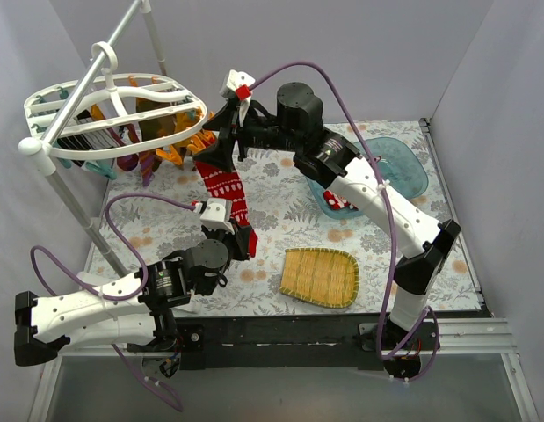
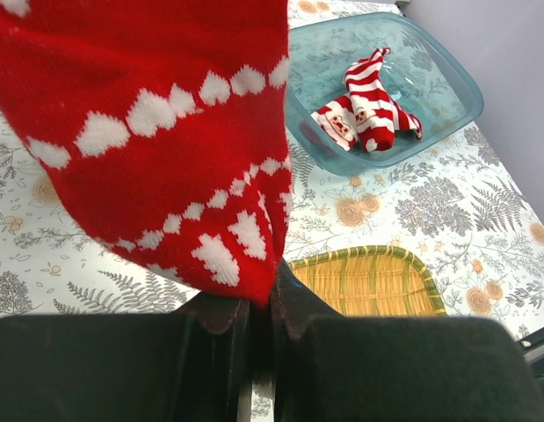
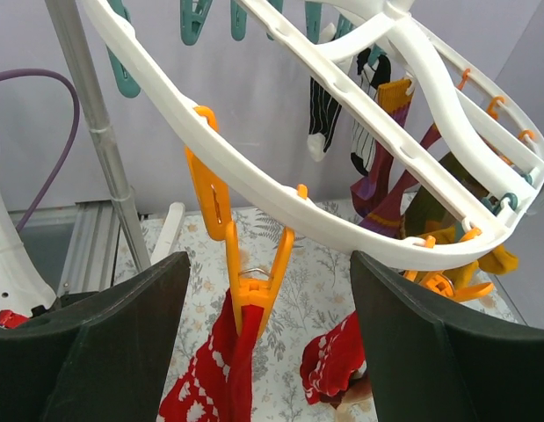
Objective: Remove the socks clipped to the hanger
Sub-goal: Remove the sock from the hanger.
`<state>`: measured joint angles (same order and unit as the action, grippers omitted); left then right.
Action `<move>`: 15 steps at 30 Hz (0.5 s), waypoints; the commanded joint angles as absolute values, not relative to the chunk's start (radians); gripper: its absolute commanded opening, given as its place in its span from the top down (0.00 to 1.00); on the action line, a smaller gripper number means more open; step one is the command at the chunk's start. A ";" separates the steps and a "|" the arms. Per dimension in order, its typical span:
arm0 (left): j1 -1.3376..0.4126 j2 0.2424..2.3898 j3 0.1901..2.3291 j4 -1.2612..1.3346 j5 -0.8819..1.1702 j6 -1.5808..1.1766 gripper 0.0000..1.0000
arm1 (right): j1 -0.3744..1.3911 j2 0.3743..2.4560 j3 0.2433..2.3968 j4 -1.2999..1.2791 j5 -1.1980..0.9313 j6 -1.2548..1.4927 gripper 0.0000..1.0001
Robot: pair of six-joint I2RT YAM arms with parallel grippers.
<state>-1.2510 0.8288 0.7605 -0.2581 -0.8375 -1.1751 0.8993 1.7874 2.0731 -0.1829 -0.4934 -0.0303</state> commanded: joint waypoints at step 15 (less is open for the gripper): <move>-1.246 0.836 0.799 -0.261 -0.811 -1.167 1.00 | 0.917 1.778 2.046 -0.106 -0.431 -0.011 0.21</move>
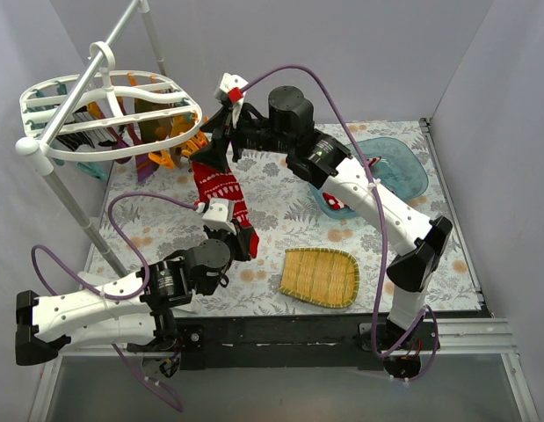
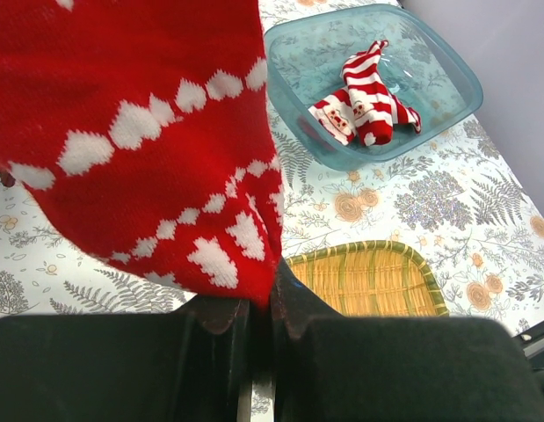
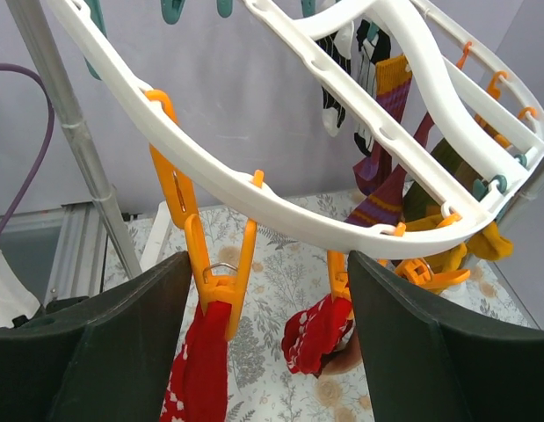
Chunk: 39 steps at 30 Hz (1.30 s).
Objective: Remove the socks clipped to the hanger
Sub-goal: Remove the sock from the hanger.
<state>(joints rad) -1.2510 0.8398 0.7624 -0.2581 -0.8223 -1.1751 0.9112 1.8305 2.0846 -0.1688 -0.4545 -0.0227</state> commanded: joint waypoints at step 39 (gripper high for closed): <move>-1.246 0.882 0.805 -0.262 -0.746 -1.197 1.00 | 0.937 1.767 2.000 0.051 -0.351 0.077 0.32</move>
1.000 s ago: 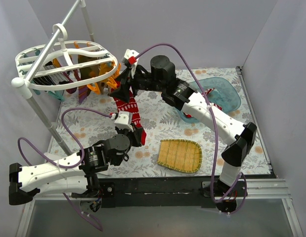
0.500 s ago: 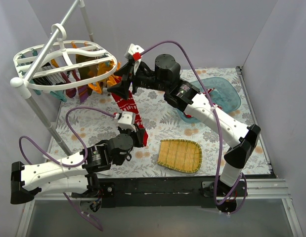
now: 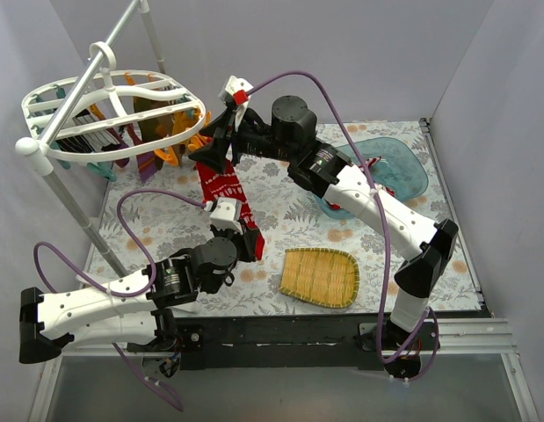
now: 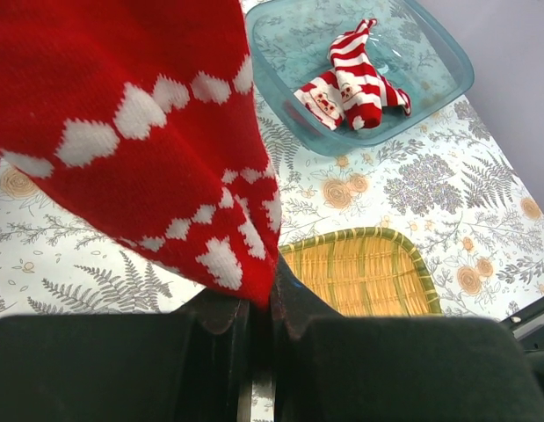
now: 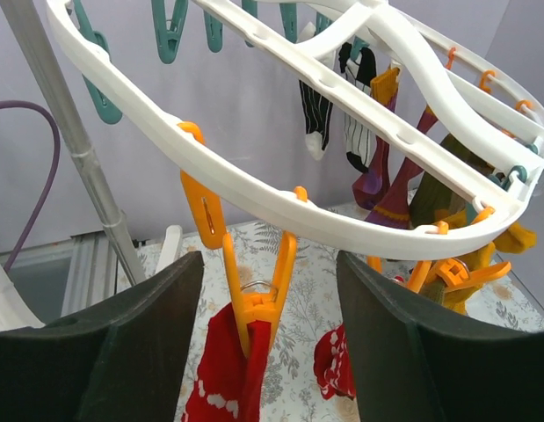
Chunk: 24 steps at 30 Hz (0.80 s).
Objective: Remove the socks clipped to the hanger
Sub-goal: Remove the sock from the hanger.
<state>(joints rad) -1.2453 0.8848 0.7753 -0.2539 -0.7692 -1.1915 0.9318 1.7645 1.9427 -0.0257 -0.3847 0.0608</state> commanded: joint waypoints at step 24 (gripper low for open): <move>-1.246 0.880 0.801 -0.262 -0.747 -1.198 1.00 | 0.940 1.709 1.886 0.083 -0.301 0.092 0.27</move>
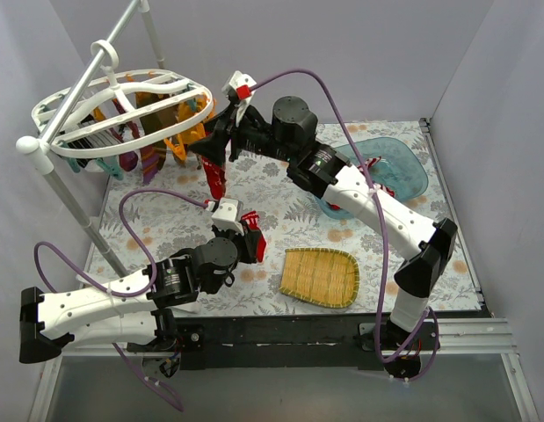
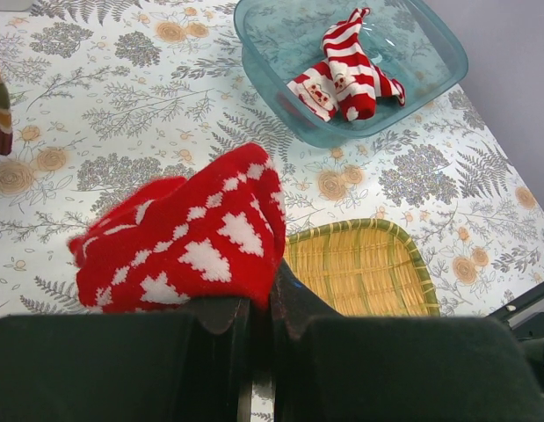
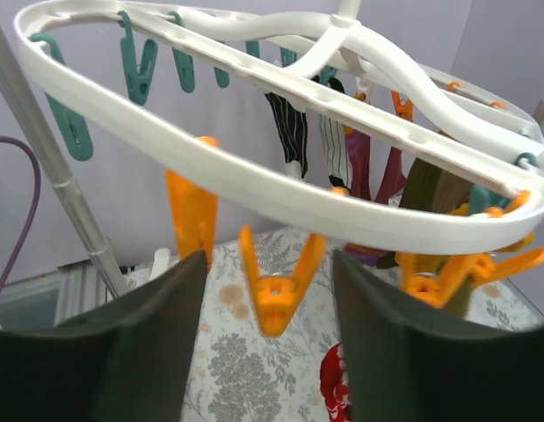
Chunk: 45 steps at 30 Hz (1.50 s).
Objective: Remove the socks clipped to the hanger
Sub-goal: Remove the sock from the hanger, then place the sock in the bin.
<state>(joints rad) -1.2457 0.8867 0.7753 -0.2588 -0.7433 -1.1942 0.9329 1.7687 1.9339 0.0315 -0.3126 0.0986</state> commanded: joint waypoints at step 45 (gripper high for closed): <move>-1.026 2.063 1.571 0.296 -0.411 -0.917 1.00 | 0.937 0.775 1.269 -0.158 0.623 0.298 0.05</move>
<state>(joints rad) -1.0870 1.9785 1.4872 0.2573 -0.4694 -0.9184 0.9363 0.7792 1.2304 -0.1211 0.6189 0.2638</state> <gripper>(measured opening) 0.044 0.948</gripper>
